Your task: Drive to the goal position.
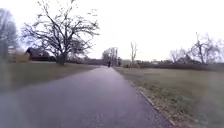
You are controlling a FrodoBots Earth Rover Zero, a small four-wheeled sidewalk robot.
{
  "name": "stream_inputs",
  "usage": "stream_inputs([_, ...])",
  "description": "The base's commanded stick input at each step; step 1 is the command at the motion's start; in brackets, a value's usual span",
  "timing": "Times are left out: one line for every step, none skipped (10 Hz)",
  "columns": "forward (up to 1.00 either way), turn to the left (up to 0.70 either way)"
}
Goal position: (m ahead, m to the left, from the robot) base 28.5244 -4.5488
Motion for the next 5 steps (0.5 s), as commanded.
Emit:
stream_inputs([1.00,0.40])
stream_inputs([1.00,0.40])
stream_inputs([1.00,0.40])
stream_inputs([1.00,0.25])
stream_inputs([1.00,0.00])
